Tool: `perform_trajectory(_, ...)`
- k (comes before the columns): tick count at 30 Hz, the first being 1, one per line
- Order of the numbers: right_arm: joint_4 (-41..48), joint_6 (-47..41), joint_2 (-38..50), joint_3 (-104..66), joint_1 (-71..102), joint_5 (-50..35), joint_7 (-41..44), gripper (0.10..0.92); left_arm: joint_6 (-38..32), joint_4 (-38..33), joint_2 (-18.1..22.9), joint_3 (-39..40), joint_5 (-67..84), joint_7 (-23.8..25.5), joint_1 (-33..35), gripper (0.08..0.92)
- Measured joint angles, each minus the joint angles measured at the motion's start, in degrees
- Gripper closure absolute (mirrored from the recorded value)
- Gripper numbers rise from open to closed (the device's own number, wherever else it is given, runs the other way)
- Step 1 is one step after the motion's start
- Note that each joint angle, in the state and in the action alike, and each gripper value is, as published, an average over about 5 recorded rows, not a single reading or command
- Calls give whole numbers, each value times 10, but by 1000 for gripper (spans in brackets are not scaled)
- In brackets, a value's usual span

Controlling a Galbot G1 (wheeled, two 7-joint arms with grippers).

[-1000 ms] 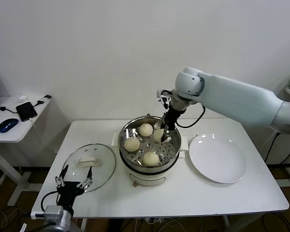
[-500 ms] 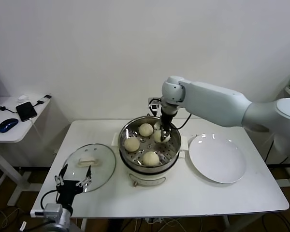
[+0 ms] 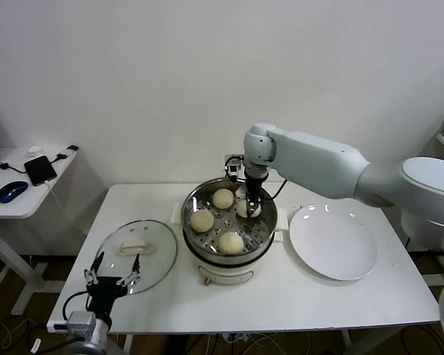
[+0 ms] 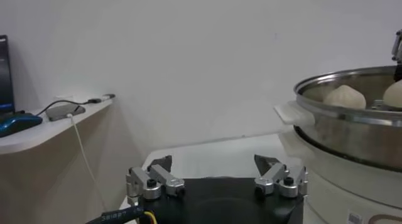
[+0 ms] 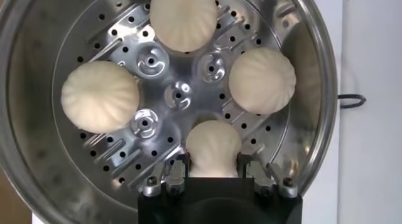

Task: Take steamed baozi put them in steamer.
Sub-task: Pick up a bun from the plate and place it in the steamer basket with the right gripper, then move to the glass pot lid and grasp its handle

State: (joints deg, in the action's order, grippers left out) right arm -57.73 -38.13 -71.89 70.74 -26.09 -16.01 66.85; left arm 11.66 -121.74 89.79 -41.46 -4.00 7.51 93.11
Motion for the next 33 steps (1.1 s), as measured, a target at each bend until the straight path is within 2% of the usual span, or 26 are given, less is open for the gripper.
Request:
perform_trajectory(8, -6, -3, 7, -5, 7, 2, 2, 495, 0, -1, 2, 3, 0, 0, 2, 177)
perform_trajectory(11, -12, -4, 12, -7, 8, 2, 1, 443, 0, -1, 4, 4, -1, 0, 1, 177)
perform_trajectory(18, -28, -5, 29, -19, 7, 3, -2, 249, -1, -3, 6, 1, -1, -1, 3, 177)
perform_trajectory(21, -40, -6, 43, -35, 4, 1, -2, 210, -3, -7, 7, -1, 2, -2, 4, 177)
perform_trajectory(27, -84, 1, 92, -98, 10, -12, -10, 203, -5, -14, 8, -1, 14, -3, 4, 177)
perform_trajectory(33, -145, 34, 160, -228, 69, -50, -69, 203, -7, -18, 11, 0, 45, -10, -2, 177)
